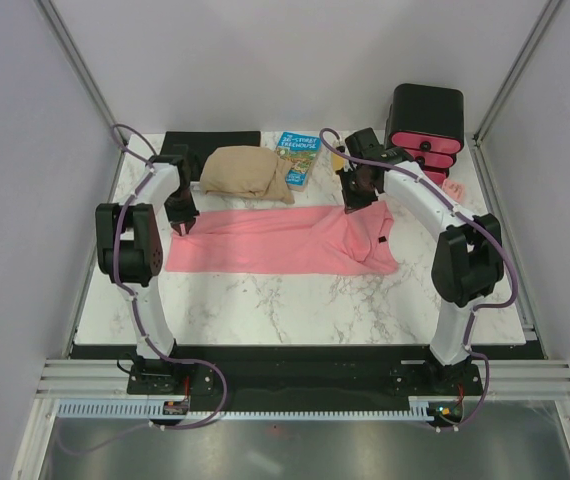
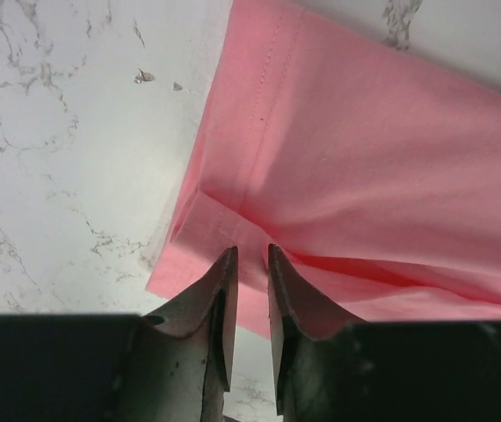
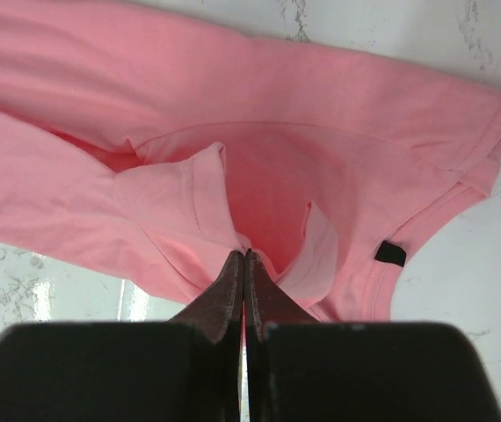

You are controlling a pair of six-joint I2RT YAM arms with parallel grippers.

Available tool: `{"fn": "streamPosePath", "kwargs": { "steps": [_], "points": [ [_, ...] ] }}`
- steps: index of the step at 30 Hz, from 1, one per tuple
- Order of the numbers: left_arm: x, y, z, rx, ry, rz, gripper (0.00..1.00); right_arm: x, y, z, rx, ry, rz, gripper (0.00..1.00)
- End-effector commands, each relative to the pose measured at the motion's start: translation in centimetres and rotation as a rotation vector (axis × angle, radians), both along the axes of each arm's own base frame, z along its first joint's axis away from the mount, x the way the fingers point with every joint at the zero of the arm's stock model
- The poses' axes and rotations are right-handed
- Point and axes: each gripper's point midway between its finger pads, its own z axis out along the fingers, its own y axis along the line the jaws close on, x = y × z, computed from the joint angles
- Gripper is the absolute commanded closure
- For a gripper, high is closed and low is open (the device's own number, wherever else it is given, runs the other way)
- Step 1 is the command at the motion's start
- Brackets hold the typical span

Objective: Fold and stack the t-shirts

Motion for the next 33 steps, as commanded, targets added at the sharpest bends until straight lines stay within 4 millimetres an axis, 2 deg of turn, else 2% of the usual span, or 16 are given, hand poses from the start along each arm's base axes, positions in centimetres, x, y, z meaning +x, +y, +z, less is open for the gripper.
{"fn": "streamPosePath", "kwargs": {
  "steps": [1,4,6,11,13,14,17,21,27,28,30,33],
  "points": [
    [1.9,0.8,0.6,0.046,-0.047,0.002,0.71,1.6,0.0,1.4,-0.003,-0.060,0.000,1.00],
    [2.2,1.3,1.1,0.073,-0.063,0.017,0.71,1.9,-0.1,1.5,-0.010,-0.070,0.000,1.00],
    [2.5,1.8,1.7,0.100,-0.081,0.027,0.61,2.2,-0.2,1.6,-0.012,-0.077,-0.004,1.00],
    [3.6,1.5,5.2,0.087,-0.181,0.026,0.60,2.8,-0.2,2.2,-0.013,-0.102,-0.011,1.00],
    [3.4,0.9,5.9,0.067,-0.196,0.012,0.60,3.1,-0.2,2.5,-0.009,-0.112,-0.014,1.00],
    [3.2,0.3,6.8,0.044,-0.221,0.000,0.60,3.1,-0.3,2.5,-0.007,-0.114,-0.017,1.00],
    [2.0,-1.6,7.5,0.031,-0.228,-0.050,0.60,3.4,-0.1,2.9,0.000,-0.125,-0.019,1.00],
    [0.4,-4.8,6.0,-0.022,-0.197,-0.126,0.60,3.5,0.1,2.3,-0.001,-0.110,-0.018,1.00],
    [-1.7,-8.5,1.8,-0.061,-0.083,-0.224,0.62,3.2,0.2,0.3,-0.009,-0.056,-0.018,1.00],
    [-2.0,-8.6,1.3,-0.060,-0.068,-0.227,0.62,3.1,0.2,-0.2,-0.011,-0.043,-0.016,0.99],
    [-2.2,-9.0,0.6,-0.063,-0.056,-0.226,0.63,2.9,0.2,-0.8,-0.016,-0.028,-0.016,0.89],
    [-2.4,-9.0,-0.4,-0.055,-0.037,-0.219,0.64,2.7,-0.2,-1.5,-0.037,-0.015,-0.023,0.85]
  ]
}}
